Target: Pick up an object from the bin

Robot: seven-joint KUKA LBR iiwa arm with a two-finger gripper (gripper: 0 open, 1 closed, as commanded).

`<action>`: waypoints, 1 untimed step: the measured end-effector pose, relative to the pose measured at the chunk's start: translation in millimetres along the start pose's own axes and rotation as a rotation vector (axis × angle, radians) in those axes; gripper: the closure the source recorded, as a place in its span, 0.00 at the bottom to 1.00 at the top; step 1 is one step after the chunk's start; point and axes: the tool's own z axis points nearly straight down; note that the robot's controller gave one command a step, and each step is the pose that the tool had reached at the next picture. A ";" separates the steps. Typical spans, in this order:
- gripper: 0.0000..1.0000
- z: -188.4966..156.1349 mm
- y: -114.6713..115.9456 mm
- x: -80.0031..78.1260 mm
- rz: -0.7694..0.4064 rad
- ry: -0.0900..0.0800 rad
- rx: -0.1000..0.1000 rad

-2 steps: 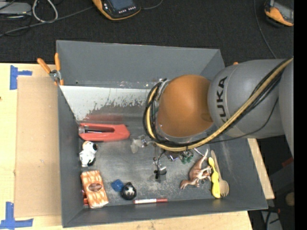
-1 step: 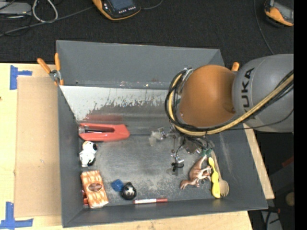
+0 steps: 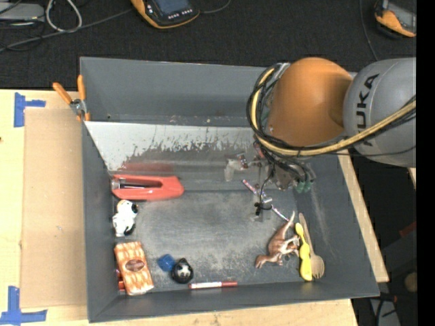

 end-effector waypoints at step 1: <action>0.00 44.6 -65.2 26.3 -0.141 -0.006 0.002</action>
Offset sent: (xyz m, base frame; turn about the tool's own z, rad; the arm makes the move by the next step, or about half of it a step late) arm -0.0560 -0.0544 -0.0621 -0.3793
